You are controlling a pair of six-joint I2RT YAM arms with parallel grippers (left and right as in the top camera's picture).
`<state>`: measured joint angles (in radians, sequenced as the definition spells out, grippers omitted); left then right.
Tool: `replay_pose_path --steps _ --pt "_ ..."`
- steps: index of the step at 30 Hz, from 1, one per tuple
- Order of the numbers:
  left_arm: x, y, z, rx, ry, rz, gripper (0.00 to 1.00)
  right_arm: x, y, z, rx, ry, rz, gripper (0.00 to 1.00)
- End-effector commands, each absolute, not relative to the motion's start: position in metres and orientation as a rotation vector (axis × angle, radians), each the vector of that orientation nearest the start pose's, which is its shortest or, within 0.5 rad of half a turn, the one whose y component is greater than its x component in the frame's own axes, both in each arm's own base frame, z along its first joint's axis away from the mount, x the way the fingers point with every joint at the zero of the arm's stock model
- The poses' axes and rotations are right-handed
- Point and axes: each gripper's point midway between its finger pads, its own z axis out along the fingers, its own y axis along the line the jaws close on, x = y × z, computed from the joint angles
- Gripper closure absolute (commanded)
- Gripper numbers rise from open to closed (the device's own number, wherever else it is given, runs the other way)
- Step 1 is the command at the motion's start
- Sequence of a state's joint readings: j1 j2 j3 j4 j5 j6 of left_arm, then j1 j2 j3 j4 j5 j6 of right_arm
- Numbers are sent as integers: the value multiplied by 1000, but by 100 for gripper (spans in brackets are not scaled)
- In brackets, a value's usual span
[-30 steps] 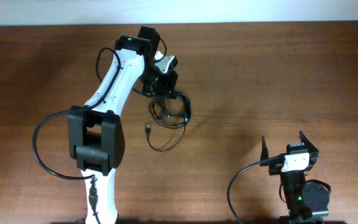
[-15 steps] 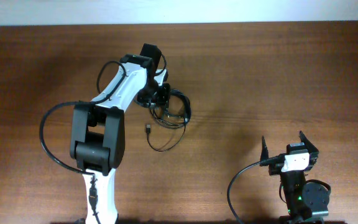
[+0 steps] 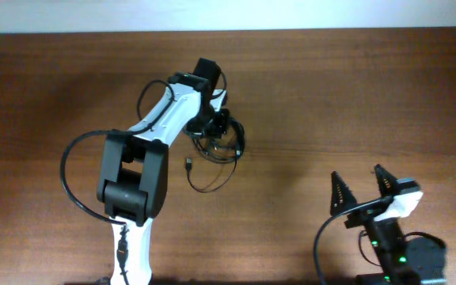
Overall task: Untangle cables
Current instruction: 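Lift the grasped strand upward with the left gripper, then move the right gripper toward the bundle beside the left gripper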
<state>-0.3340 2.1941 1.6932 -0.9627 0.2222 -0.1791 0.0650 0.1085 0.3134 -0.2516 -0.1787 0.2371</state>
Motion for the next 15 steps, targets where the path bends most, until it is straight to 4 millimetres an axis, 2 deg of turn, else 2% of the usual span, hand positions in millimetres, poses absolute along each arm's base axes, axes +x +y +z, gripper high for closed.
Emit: replay_pose_path --steps 1,4,7,8,9,10,11,13,15 --pt "409 -180 45 288 3012 -363 85 225 47 275 19 1724 399 1" --pt "416 -164 60 233 2984 -365 74 240 68 269 -29 1943 516 1" --pt "419 -139 56 130 3012 -343 71 264 100 238 -90 2163 731 2" --pt "419 -137 56 114 3016 -373 69 270 112 229 -122 2197 823 2" --pt "419 -135 55 103 3020 -386 61 273 123 223 -155 2217 919 2" --pt "419 -132 53 111 3024 -367 30 276 136 216 -191 2236 1035 1" --pt "419 -128 50 146 3024 -335 24 279 146 207 -219 2254 1150 14" --pt "419 -123 40 139 3042 -282 30 286 154 179 -195 2337 1228 31" --pt "420 -123 29 127 3059 -279 32 289 159 159 -178 2405 1243 36"
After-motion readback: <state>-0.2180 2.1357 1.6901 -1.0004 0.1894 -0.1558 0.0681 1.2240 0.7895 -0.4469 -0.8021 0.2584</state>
